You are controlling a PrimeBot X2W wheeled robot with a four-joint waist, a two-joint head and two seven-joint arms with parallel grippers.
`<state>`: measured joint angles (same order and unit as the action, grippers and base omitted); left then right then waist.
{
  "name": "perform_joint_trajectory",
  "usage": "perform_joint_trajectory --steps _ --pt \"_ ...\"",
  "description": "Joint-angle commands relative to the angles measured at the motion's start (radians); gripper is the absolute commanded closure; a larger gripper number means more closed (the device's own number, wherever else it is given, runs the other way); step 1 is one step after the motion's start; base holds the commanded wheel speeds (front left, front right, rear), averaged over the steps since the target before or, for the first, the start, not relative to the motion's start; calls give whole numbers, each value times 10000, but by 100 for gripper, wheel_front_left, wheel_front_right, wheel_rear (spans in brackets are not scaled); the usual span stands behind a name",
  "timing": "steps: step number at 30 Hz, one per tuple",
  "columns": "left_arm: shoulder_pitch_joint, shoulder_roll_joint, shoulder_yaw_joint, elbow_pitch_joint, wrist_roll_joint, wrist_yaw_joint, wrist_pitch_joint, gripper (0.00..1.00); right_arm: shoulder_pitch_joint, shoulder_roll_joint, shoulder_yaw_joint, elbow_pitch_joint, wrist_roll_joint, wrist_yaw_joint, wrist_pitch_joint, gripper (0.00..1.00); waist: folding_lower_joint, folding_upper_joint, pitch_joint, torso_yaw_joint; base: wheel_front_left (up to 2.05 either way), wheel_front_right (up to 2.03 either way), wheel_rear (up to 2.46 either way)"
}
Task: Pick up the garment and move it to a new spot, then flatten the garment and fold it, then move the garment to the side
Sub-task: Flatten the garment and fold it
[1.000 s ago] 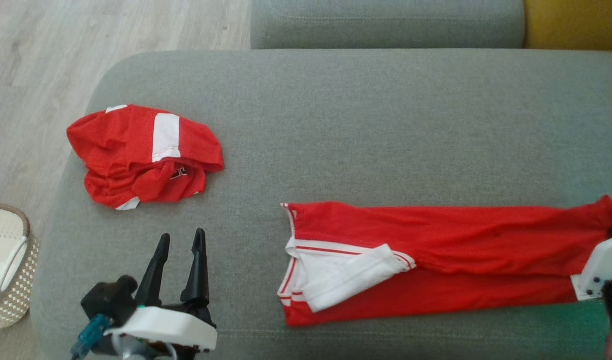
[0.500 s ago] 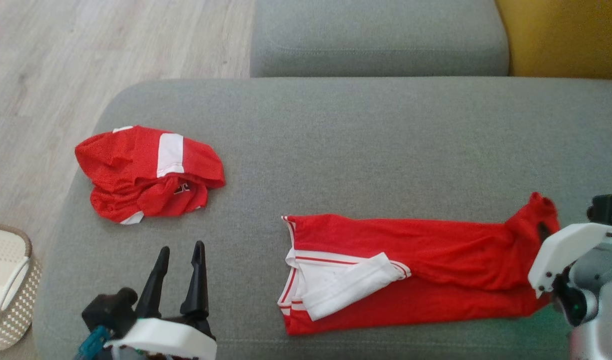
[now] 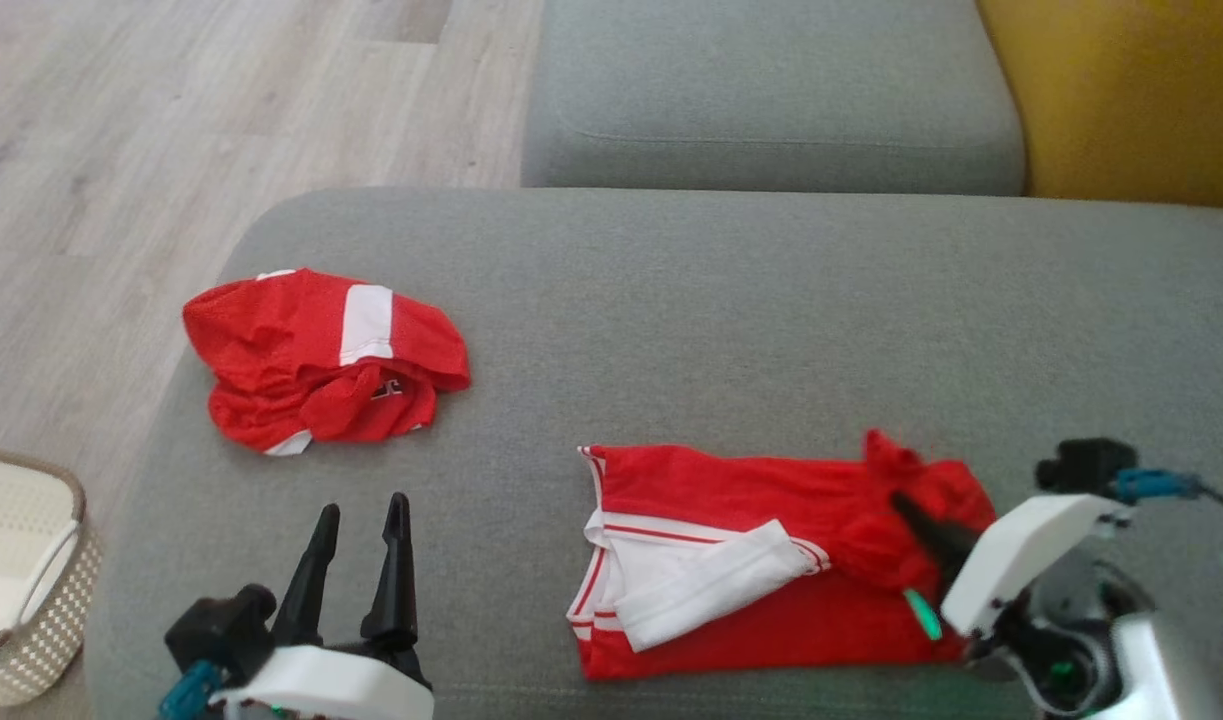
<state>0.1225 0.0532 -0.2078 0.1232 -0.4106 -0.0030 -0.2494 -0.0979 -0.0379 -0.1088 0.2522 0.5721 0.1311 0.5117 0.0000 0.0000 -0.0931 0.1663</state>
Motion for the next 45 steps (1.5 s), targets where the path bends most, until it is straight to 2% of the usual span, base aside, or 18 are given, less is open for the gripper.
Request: perform_joint_trajectory --steps 1,2,7,14,24,32,35,36,37,45 --pt "-294 -30 346 -355 -6 8 -124 0 -347 -124 416 -380 341 -4 -45 100 0 0 -24 87 0 0 0" --pt "-265 -30 347 -324 20 -8 -124 0 -278 -124 844 -258 1015 -4 -197 100 0 0 -44 210 0 0 0" --pt "-207 -30 306 -286 88 -20 -124 0 -297 -124 2059 227 2307 -4 -721 100 0 0 -81 560 0 0 0" --pt "-163 -30 288 -243 155 -31 -124 0 -680 -124 3428 1254 3366 -4 -1836 100 0 0 -114 1193 0 0 0" --pt "-27 -30 222 -188 157 -36 -124 0 -1812 -123 4355 3236 4244 -4 -3730 100 0 0 -34 2070 0 0 0" --pt "-101 -30 144 -206 155 -25 -124 0 -2524 -123 5113 4627 4720 -4 -4458 100 0 0 162 2400 0 0 0" --pt "-127 -30 158 -208 166 -21 -124 0 -2717 -123 5293 5167 5560 -4 -4692 100 0 0 195 2469 0 0 0" --pt "-137 -30 166 -204 173 -24 -124 0 -2826 -123 5467 5327 5736 -4 -4806 53 0 0 203 2484 0 0 0" --pt "-147 -30 177 -197 177 -31 -124 0 -2902 -123 5632 5452 6002 -4 -4879 0 0 0 209 2493 0 0 0" --pt "-178 -30 265 -162 188 -17 -124 0 -3611 -123 7126 6374 7430 -4 -5566 0 0 0 131 2384 0 0 0"
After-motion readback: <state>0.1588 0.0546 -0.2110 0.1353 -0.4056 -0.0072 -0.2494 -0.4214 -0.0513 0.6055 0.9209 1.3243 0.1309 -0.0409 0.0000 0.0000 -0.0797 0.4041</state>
